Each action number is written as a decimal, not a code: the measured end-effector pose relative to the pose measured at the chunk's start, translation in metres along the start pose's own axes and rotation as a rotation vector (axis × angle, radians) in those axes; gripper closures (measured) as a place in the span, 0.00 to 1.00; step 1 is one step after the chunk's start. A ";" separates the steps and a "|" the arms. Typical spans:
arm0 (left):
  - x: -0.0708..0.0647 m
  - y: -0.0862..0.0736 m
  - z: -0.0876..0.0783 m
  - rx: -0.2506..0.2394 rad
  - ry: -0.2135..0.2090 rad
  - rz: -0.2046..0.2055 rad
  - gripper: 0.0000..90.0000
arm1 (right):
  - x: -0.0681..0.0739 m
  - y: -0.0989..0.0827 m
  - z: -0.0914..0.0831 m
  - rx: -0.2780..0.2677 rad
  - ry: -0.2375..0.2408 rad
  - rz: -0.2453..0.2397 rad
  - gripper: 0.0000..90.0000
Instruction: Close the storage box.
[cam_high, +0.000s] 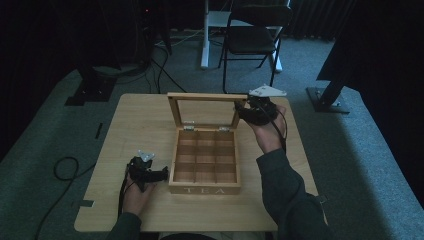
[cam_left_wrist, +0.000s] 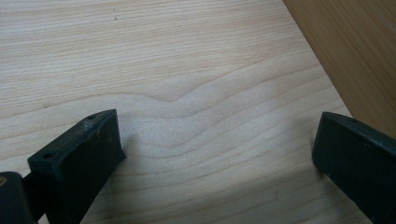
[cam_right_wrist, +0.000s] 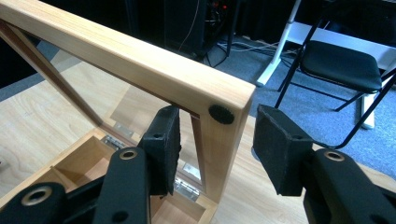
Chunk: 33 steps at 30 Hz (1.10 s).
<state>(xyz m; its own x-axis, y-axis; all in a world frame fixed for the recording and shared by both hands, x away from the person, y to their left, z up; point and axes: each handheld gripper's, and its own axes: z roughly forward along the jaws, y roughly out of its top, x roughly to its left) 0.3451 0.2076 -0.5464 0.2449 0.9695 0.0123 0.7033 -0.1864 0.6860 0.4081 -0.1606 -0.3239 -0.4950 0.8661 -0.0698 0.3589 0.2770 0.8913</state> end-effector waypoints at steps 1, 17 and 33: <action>0.000 0.000 0.000 0.000 0.000 0.000 0.02 | 0.000 0.000 -0.001 0.003 0.002 -0.003 0.56; 0.000 0.000 0.000 -0.001 0.001 -0.001 0.02 | 0.014 -0.012 -0.012 0.005 0.017 -0.013 0.56; 0.000 0.000 0.000 0.000 0.000 -0.001 0.02 | 0.022 -0.028 -0.025 0.012 0.048 -0.024 0.56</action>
<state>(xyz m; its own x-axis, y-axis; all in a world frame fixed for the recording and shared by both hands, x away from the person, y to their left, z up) 0.3450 0.2075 -0.5463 0.2443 0.9696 0.0117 0.7038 -0.1856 0.6857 0.3677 -0.1599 -0.3397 -0.5410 0.8382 -0.0697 0.3553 0.3028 0.8844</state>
